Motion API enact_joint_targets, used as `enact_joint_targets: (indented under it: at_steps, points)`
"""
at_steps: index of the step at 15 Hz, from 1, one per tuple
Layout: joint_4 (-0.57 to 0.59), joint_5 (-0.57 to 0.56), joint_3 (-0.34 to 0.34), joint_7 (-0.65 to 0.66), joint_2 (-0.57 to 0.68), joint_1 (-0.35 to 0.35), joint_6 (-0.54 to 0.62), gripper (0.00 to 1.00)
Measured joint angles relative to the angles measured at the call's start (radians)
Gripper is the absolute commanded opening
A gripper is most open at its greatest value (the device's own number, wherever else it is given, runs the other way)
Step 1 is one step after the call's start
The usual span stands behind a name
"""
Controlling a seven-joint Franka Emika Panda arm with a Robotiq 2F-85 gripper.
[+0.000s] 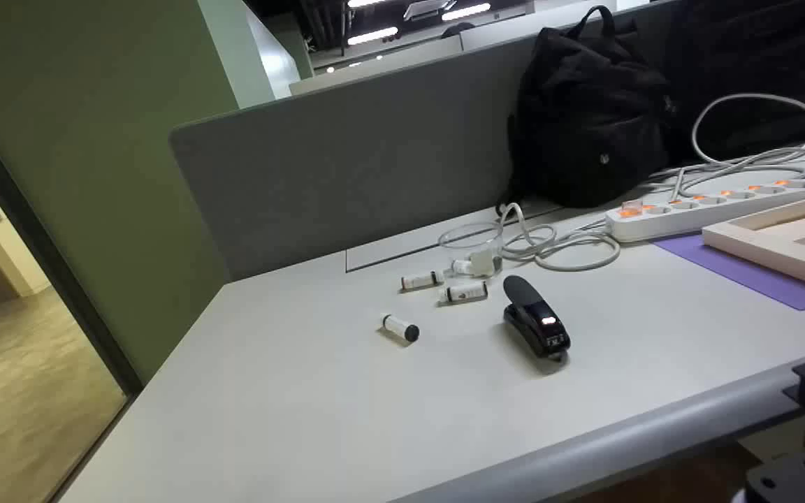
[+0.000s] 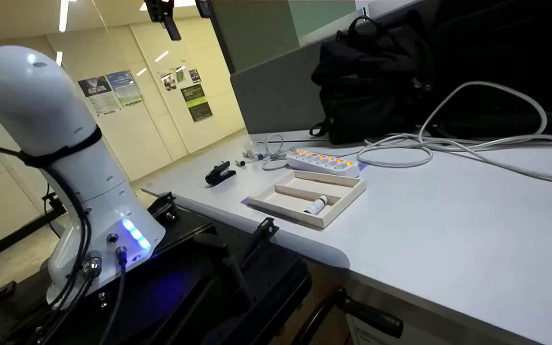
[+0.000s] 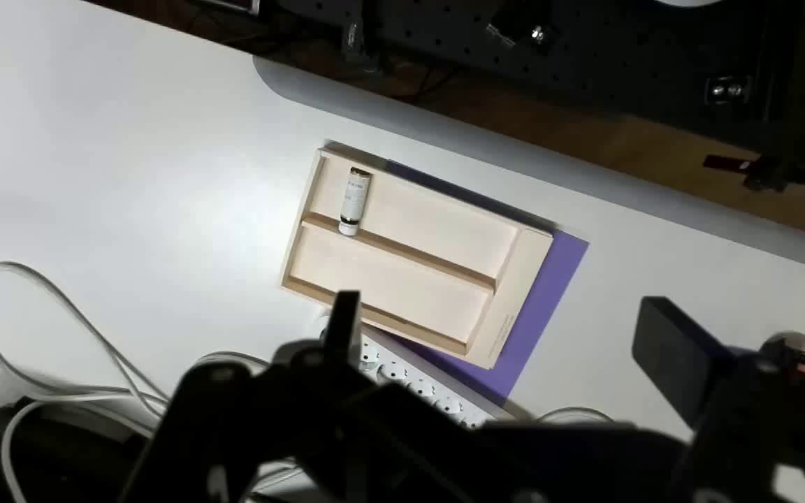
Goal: Press the head of the stapler
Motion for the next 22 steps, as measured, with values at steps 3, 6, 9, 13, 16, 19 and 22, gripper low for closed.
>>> enact_joint_targets:
  at_steps: [3,6,9,13,16,19,22]
  points:
    - [0.000,0.000,0.000,0.000,0.000,0.000,0.001,1.00]
    - [0.000,0.000,0.000,0.000,0.000,0.000,0.001,1.00]
    - [0.000,0.000,0.000,0.000,0.000,0.001,0.001,1.00]
    - [-0.002,0.032,0.024,0.076,0.058,0.038,0.163,1.00]
    - [0.004,0.111,0.101,0.186,0.199,0.100,0.346,1.00]
    - [0.019,0.185,0.213,0.266,0.338,0.167,0.476,1.00]
    - [0.042,0.234,0.340,0.368,0.454,0.238,0.574,1.00]
